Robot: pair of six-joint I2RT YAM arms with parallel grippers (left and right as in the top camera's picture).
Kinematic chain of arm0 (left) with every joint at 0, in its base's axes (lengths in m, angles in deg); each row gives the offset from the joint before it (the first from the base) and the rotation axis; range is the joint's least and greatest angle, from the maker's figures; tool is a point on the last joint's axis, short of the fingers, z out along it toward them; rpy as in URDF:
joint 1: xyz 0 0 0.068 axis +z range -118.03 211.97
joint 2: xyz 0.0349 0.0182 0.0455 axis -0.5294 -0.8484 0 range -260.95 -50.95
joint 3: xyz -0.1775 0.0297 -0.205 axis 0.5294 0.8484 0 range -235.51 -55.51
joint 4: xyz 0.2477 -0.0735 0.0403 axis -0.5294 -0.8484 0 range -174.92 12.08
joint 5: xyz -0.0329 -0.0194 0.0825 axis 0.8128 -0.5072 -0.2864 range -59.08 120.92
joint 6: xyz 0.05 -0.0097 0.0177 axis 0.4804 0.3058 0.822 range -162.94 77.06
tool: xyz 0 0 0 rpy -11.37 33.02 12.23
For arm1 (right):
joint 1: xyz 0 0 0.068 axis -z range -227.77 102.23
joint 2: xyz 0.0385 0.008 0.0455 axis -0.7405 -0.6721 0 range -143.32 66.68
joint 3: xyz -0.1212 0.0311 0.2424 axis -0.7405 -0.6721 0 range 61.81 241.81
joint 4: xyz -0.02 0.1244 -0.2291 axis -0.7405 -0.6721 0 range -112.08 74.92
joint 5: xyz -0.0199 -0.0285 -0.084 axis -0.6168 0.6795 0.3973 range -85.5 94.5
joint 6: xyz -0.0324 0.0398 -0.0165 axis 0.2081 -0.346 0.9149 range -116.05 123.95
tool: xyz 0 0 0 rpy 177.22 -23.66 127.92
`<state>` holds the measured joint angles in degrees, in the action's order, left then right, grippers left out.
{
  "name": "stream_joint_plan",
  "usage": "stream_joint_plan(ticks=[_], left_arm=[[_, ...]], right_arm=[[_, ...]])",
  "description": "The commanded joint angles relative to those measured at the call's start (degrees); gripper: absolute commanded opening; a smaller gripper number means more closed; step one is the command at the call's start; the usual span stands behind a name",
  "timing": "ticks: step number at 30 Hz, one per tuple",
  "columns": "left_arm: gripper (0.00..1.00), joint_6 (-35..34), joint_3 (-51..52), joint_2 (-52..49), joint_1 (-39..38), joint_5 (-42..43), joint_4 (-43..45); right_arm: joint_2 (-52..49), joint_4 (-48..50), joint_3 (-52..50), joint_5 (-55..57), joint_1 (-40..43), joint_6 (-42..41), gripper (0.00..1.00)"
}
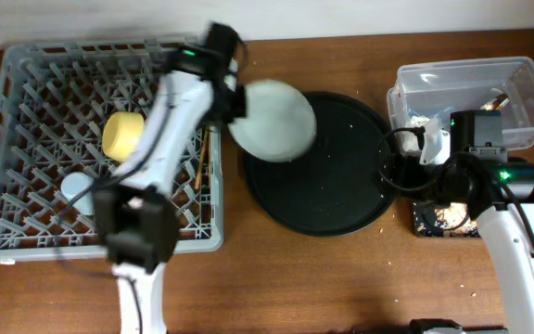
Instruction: Sort waste into correct bins and load items into the dishwasher rack
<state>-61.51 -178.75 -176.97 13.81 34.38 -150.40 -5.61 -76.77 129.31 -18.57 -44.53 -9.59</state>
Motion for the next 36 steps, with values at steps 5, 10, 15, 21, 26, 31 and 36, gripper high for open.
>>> stream_joint_plan(ticks=[5,10,15,21,26,31,36], left_arm=[[0.0,0.83,-0.94,19.96,3.3,-50.49,-12.04],[0.0,-2.84,14.32,19.93,3.26,-56.83,-3.15],[0.0,-2.89,27.26,19.93,-0.66,-59.1,6.99],[0.0,-3.26,27.69,19.98,-2.27,-73.59,5.79],[0.0,-3.28,27.69,19.98,-1.57,-70.93,6.21],[0.17,-3.28,27.69,19.98,-1.55,-47.45,6.93],[0.67,-3.19,23.5,26.43,-1.55,-29.97,4.94]], right_arm=[[0.28,0.33,0.17,-0.31,0.15,-0.28,0.75],[0.28,0.55,0.17,-0.31,0.15,-0.26,0.75],[0.28,0.55,0.17,-0.31,0.15,-0.26,0.75],[0.28,0.52,0.17,-0.31,0.15,-0.26,0.75],[0.28,0.59,0.17,-0.31,0.15,-0.26,0.75],[0.22,0.74,0.17,-0.31,0.15,-0.26,0.76],[0.22,0.7,0.17,-0.33,0.15,-0.26,0.75]])
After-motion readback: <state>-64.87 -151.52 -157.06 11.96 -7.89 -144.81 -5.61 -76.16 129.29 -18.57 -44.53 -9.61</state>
